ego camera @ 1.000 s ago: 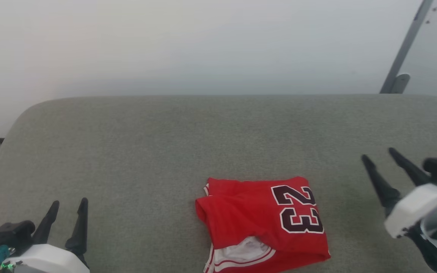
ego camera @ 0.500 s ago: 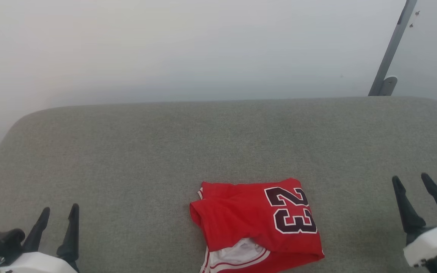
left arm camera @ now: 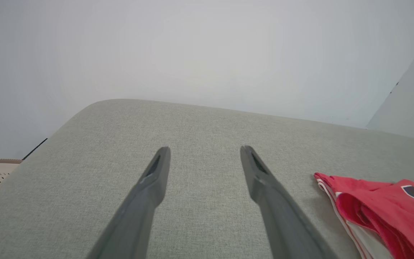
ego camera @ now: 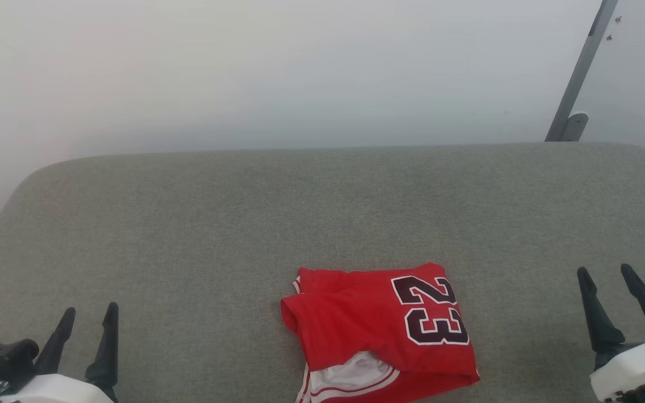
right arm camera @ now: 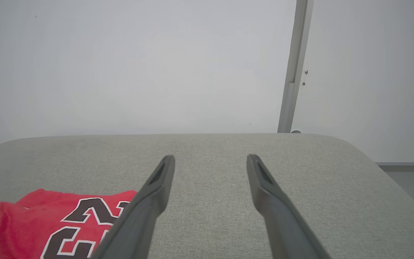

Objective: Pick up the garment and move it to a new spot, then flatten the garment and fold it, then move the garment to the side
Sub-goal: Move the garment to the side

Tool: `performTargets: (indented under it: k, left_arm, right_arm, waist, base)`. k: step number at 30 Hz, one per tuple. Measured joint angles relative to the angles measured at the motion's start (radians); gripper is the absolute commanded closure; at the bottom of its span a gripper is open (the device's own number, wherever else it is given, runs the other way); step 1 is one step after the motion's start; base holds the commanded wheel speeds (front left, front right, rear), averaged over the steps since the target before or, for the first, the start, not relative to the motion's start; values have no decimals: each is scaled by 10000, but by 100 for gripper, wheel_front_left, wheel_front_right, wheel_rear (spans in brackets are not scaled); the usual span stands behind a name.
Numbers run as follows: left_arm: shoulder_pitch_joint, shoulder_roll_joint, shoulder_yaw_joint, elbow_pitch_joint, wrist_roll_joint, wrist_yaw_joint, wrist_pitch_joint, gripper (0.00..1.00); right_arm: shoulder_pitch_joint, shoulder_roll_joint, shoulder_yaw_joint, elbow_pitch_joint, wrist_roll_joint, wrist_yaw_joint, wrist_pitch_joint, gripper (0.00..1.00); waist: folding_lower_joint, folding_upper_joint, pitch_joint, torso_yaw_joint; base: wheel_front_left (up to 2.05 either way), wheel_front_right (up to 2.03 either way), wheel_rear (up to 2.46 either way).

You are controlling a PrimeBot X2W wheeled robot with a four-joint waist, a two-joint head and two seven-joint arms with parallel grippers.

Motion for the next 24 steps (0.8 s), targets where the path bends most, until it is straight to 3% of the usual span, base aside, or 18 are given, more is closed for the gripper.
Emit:
performTargets:
  k: [15, 24]
  left_arm:
    - [-2, 0, -109, -10, -2, 46, 8, 0]
    - [-33, -31, -224, -96, 2, 44, 61, 0]
  right_arm:
    - [105, 153, 59, -190, -159, 0, 341, 0]
    - [-91, 40, 930, -105, 94, 0, 1352, 0]
  waist:
    - [0, 0, 11, 84]
    - [0, 0, 168, 501]
  base:
    - [0, 0, 0]
    - [0, 0, 0]
